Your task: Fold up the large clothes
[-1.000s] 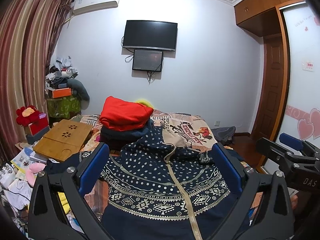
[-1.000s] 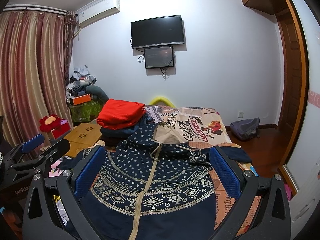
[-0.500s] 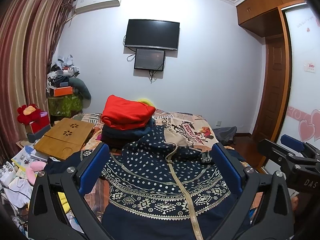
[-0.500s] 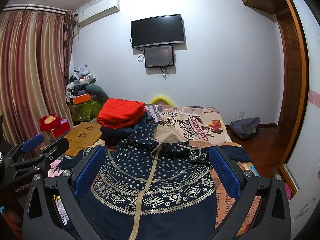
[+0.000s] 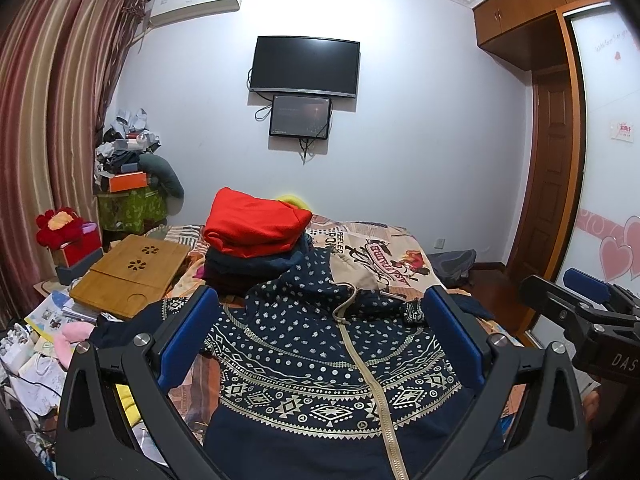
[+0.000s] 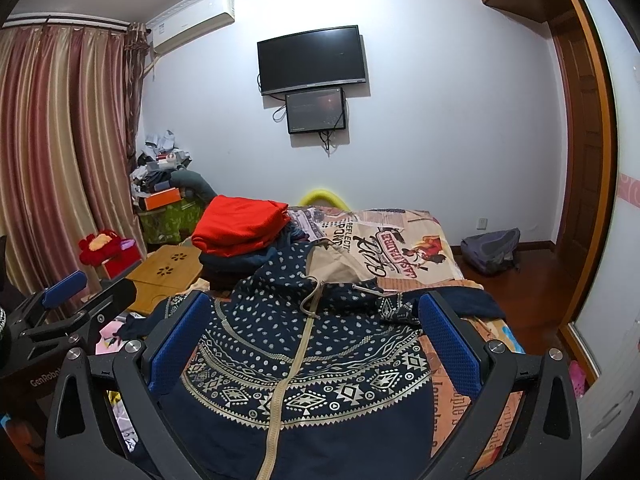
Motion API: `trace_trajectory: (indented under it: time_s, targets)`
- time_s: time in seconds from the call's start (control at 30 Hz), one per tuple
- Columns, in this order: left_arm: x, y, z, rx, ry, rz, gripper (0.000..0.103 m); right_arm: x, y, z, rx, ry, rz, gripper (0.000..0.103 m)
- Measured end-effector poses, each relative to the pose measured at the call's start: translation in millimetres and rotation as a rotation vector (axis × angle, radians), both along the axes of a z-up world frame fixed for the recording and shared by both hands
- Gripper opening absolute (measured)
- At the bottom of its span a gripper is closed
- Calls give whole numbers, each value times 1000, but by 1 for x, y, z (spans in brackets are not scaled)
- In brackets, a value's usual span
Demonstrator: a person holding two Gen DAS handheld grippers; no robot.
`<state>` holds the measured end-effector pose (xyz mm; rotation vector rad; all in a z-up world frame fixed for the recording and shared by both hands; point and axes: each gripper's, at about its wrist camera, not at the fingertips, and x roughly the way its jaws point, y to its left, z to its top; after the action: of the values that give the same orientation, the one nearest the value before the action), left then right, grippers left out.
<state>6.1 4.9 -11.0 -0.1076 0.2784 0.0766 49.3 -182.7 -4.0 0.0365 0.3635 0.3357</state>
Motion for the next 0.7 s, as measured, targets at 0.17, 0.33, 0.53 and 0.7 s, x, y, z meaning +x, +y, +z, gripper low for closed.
trace_trajectory:
  time_s: [0.17,0.33,0.53,0.7]
  targets:
    - [2,0,-2,-6,6,-4,103,2,0,-1,3,10,-5,103]
    - [8,4,-6,-11,19,-4,103,6,2,-3,-4,22,-10,103]
    - [22,17,-14,-38,50,11,103,19,5,-9,-21,50,-22,103]
    - [44,39,-26,-57,97,62,103,37,11,-13,-41,80,-39,103]
